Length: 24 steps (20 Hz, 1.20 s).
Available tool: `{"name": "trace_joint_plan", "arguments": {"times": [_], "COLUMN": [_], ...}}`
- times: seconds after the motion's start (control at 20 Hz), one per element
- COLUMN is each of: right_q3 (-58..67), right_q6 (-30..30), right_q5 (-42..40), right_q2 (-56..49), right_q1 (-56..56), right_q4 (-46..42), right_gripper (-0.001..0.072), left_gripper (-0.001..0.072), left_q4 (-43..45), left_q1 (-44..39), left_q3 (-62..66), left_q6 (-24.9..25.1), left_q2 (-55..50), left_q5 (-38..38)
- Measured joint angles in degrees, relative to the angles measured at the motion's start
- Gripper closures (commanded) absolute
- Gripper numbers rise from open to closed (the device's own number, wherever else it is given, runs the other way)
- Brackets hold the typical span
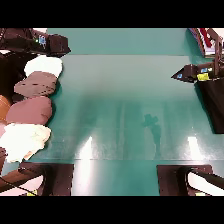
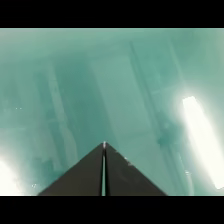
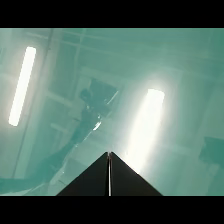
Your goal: Fold the shirts.
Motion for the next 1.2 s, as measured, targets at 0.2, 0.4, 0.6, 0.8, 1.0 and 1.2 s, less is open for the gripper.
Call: {"name": "trace_joint_plan", "arguments": {"times": [0.2,0.4,0.6,0.8,1.0,1.2], "right_q3": [0.0,0.0,0.0,0.0,0.0,0.0], "right_q6": [0.0,0.0,0.0,0.0,0.02,0.04], "right_q5": [-0.07,-0.17,-0.15,-0.11,-0.04,-0.61], "right_q2": [0.0,0.0,0.0,0.0,0.0,0.0], "right_q1": [0.0,0.0,0.0,0.0,0.35,1.6], "right_q4": [0.0,0.0,0.0,0.02,0.02,0.07], "right_gripper": [0.0696,0.0696,0.0696,0.0696,0.0696,0.0696], "left_gripper": [0.0148,0.0148,0.0147,0.0147,0.0148,0.0603], "left_q4": [6.27,17.86,21.53,22.43,22.73,23.08], "left_q1": [0.24,4.92,11.78,16.13,18.51,19.37], "left_q3": [0.02,0.0,0.0,0.0,0.04,0.17], "left_q6": [1.6,-0.63,-2.27,-2.75,-2.93,-3.08], "left_q2": [-0.63,-6.05,-16.63,-27.32,-34.01,-37.2], "left_q5": [4.44,7.78,12.41,18.71,24.85,28.55]}}
